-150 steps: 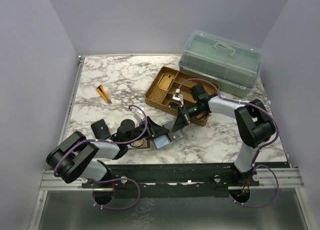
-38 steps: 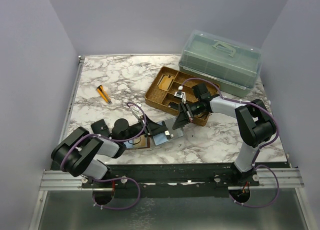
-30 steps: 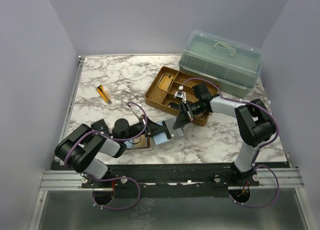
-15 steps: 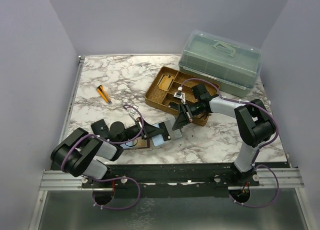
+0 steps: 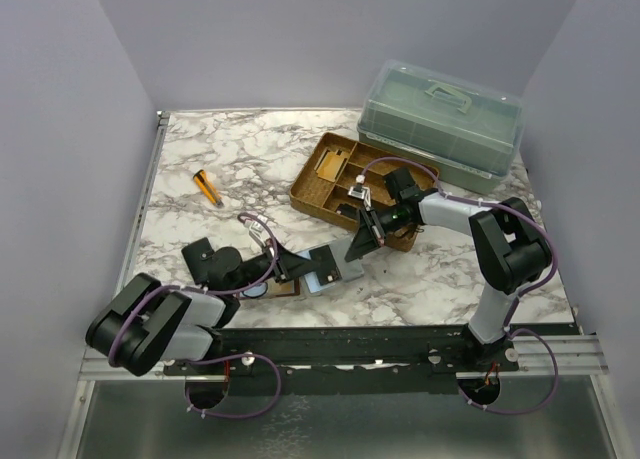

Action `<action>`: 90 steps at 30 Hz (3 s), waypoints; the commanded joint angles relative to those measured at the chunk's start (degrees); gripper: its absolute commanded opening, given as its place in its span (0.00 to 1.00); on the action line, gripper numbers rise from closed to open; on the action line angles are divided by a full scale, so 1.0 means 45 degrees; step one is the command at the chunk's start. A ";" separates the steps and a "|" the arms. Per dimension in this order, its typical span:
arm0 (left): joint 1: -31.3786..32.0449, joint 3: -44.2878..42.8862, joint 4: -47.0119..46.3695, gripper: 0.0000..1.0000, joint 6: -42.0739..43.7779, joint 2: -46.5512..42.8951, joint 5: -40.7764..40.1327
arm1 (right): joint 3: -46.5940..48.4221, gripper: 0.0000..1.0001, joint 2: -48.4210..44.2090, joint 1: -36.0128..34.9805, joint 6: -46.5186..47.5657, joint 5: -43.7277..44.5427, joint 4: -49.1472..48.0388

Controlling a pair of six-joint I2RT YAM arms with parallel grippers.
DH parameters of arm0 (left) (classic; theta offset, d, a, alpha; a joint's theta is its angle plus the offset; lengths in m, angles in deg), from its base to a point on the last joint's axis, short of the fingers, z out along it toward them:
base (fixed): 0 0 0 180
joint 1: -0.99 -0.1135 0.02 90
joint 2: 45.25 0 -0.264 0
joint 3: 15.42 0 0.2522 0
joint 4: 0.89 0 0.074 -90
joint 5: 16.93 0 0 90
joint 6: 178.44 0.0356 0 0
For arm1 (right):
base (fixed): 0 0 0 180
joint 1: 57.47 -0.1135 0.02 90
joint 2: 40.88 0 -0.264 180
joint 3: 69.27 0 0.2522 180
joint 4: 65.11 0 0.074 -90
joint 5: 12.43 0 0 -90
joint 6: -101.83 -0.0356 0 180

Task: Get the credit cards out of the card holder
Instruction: Remove the credit card from the card holder, then place the card holder at the center of the board.

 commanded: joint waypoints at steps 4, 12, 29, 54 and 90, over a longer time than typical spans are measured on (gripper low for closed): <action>-0.0510 0.0218 0.3371 0.00 0.1034 -0.2249 0.0151 | 0.0017 0.00 -0.0494 0.0093 0.0685 0.0839 0.0756; -0.0883 0.0109 0.7357 0.00 0.1603 -0.5619 -0.0619 | 0.0005 0.00 -0.0459 -0.0079 0.1617 0.2779 0.1209; -0.1188 -0.1107 1.2150 0.00 0.2892 -0.7927 -0.2430 | 0.0758 0.01 0.0490 -0.1190 0.2168 0.4602 0.1888; -0.1531 -0.1642 1.2989 0.00 0.3596 -0.7547 -0.3195 | 0.2059 0.38 0.1558 -0.2663 0.3725 0.3387 0.3670; -0.1642 -0.2106 1.2410 0.00 0.3637 -0.8085 -0.2898 | 0.3421 0.44 0.1381 -0.2549 0.6769 0.2468 0.6382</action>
